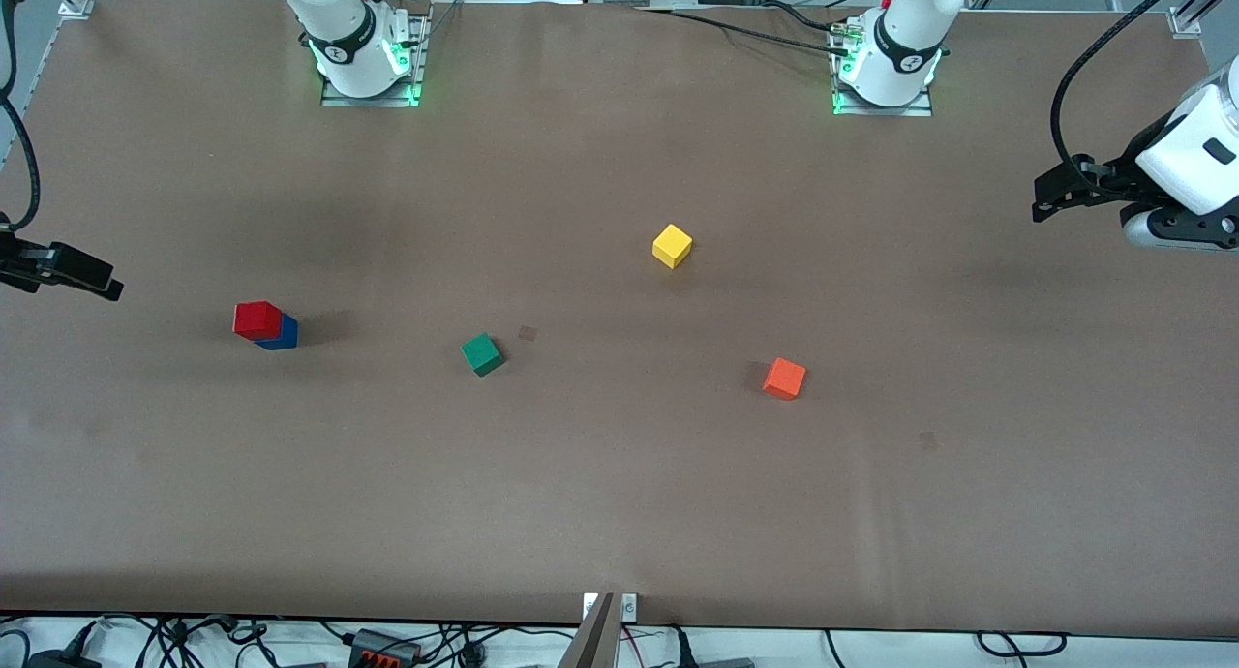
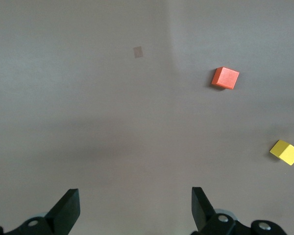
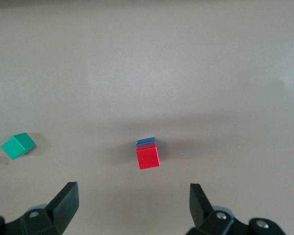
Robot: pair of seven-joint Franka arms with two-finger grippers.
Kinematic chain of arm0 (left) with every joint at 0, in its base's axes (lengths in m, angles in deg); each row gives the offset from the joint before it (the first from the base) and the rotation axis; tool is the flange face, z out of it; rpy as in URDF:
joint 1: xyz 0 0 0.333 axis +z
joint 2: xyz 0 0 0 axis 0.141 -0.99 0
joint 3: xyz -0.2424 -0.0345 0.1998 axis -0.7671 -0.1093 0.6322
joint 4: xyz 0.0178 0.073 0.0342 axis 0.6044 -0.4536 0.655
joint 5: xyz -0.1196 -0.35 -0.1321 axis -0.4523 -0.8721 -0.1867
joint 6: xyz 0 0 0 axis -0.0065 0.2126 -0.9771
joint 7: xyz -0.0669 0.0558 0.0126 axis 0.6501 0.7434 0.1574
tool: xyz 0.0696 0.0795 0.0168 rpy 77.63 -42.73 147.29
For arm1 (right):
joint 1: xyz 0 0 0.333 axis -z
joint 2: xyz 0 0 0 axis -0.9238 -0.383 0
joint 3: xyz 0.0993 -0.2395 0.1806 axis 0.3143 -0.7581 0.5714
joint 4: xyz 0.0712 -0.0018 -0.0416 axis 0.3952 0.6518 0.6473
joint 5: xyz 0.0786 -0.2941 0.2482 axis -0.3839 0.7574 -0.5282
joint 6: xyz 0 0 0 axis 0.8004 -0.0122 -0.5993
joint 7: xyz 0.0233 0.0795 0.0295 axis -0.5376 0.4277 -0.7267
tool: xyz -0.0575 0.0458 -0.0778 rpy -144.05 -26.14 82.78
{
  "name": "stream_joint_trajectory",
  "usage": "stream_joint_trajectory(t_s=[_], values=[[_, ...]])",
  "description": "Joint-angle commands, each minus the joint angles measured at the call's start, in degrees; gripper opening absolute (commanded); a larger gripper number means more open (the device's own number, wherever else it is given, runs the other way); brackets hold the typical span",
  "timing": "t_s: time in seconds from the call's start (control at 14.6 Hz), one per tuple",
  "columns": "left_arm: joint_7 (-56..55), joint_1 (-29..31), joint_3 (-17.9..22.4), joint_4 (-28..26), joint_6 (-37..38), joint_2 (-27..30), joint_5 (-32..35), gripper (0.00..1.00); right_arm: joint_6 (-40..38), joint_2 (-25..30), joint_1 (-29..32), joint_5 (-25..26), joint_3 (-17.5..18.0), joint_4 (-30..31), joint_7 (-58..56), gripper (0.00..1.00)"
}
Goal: Pass red block to right arm, stack on blue
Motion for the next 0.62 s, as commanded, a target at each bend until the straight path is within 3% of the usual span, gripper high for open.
stream_joint_trajectory(t_s=[0.0,0.21,0.55], values=[[0.5,0.4,-0.3,1.9,1.4,-0.8,-0.7,1.0,-1.0,1.1,2.3,0.8,2.9,0.3,1.3,1.0],[0.5,0.4,-0.2,1.9,1.4,-0.8,-0.6,1.0,-0.5,2.4,1.9,2.1,3.0,2.3,1.5,1.0],[0.5,0.5,-0.1,1.9,1.4,-0.8,-0.7,1.0,2.9,9.8,1.8,2.5,3.1,13.0,2.0,1.0]])
